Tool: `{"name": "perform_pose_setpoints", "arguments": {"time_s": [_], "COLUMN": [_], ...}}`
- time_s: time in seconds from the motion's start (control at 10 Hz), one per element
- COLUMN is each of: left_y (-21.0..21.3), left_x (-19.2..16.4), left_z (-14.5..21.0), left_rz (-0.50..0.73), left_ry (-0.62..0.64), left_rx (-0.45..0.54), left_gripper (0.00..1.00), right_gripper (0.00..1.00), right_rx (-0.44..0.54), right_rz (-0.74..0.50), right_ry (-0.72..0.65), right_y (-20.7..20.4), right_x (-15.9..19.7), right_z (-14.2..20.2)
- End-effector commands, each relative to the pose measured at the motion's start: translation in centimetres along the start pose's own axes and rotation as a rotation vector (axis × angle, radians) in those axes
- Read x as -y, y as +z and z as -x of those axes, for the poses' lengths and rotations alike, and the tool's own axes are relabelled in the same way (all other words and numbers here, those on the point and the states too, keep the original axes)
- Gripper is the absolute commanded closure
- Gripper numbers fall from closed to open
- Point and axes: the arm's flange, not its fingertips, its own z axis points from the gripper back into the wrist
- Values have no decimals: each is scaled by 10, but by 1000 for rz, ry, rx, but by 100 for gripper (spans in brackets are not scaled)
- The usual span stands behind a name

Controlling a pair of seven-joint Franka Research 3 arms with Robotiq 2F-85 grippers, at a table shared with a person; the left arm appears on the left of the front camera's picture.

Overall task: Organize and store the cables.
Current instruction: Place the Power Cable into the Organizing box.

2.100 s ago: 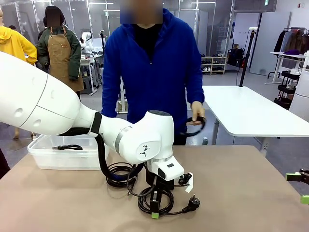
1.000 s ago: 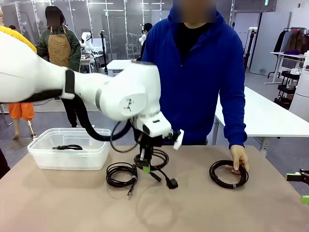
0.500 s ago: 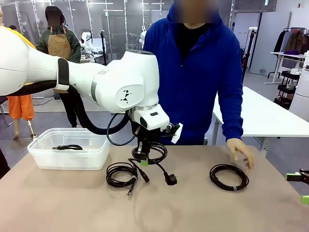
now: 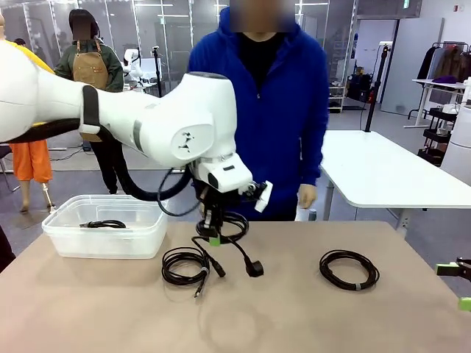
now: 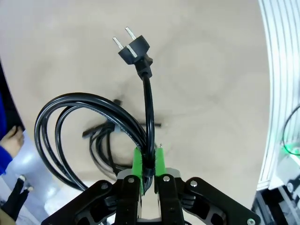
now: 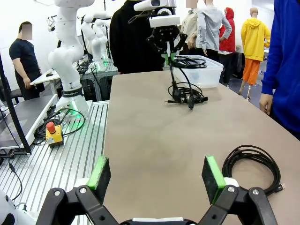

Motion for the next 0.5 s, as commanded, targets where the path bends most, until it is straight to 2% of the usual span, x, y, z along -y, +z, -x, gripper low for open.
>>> {"name": "perform_pose_setpoints", "arguments": {"time_s": [0.0, 0.2, 0.4], "left_y": [40, 81, 105], "left_x": [1, 9, 15], "left_z": [50, 108, 170], "left_rz": [-24, -131, -175], "left_ry": [5, -92, -111], "left_rx": [37, 131, 222], "left_gripper": [89, 89, 89], "right_gripper": [0, 0, 0], "right_rx": [9, 9, 9], "right_rz": [10, 10, 10], "right_ry": [-26, -26, -26], "right_y": [-1, -1, -1], "right_x": [1, 1, 1], "right_z": [-3, -3, -3]}}
